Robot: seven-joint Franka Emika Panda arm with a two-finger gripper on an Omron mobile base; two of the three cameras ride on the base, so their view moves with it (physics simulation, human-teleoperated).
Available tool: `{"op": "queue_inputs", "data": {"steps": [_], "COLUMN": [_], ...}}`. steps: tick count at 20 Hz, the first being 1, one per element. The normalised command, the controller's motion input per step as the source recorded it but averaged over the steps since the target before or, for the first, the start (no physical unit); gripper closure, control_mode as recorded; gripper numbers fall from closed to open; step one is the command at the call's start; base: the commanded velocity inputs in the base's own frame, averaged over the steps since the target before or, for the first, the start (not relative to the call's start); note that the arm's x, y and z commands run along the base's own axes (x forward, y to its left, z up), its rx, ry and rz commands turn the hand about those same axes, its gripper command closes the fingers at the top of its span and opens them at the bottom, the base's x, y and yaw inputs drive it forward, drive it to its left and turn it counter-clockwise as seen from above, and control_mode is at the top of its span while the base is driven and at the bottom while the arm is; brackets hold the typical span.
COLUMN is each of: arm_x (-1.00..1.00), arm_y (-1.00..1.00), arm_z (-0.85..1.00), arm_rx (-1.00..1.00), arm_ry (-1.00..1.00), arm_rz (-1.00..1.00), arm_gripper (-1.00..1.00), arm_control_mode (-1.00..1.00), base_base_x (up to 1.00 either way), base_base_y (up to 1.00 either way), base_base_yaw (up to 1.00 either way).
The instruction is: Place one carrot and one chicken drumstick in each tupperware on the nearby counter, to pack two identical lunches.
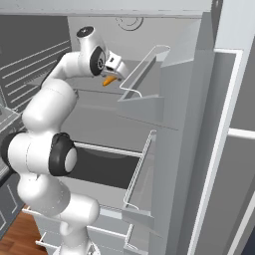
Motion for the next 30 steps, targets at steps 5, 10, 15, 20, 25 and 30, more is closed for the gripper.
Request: {"op": "queue_inputs", "data": {"steps": [5,10,15,20,25,30], "arm_x": [-0.06,0.29,0.03,-0.89,-1.0,-1.0], "arm_y": [-0.22,-0.1,0.0,0.0,0.0,0.0], "arm_z": [-0.5,-0.45,-0.12,-0.22,-0.1,0.0], "arm_rx": [-0.01,0.0,0.0,0.0,0.0,0.0], "arm_ry": [0.0,-0.01,-0.01,0.0,-0.07,-0.06], "arm_rz": [0.0,0.0,0.01,0.0,0.0,0.0], "arm_gripper": [1.0,1.0,1.0,1.0,1.0,1.0], "arm_control_mode": [-1.0,-1.0,-1.0,-1.0,-1.0,-1.0], "base_base_x": [0.0,0.0,0.0,0.0,0.0,0.0], "base_base_y": [0.0,0.0,0.0,0.0,0.0,0.0], "base_base_yaw": [0.0,0.0,0.0,0.0,0.0,0.0]}}
